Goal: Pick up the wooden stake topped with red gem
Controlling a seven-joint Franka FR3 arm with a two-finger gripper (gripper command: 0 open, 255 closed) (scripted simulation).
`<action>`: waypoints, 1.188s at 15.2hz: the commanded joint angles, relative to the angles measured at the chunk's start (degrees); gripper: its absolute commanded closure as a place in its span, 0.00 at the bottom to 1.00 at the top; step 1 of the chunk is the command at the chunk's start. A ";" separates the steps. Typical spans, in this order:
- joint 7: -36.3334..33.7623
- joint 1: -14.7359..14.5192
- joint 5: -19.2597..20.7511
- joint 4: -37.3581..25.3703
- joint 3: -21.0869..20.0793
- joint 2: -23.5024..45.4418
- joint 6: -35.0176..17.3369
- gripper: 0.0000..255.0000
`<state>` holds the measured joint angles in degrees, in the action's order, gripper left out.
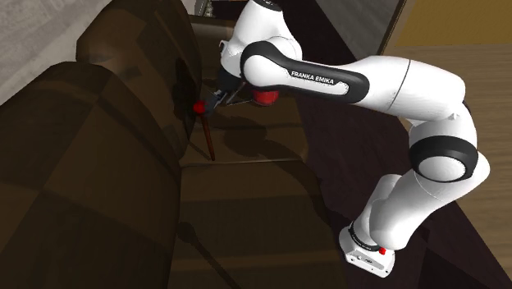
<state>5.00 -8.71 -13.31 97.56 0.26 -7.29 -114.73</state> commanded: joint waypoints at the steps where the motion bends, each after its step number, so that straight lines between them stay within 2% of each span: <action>1: 0.39 -0.29 -0.67 -3.66 -0.16 2.73 -1.20 0.00; 4: 0.49 -0.62 -1.21 -8.78 -0.44 6.08 -1.73 0.00; 11: 2.00 -0.76 -1.97 -1.12 -0.58 4.57 -7.75 0.00; 13: 2.00 -0.76 -1.97 -1.12 -0.58 4.57 -7.75 0.00; 14: 1.96 -0.77 -1.95 -1.07 -0.59 4.49 -7.72 1.00; 18: 1.98 -0.77 -1.97 -0.99 -0.59 4.45 -7.76 1.00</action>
<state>6.99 -9.46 -15.26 96.53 -0.31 -2.85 -122.50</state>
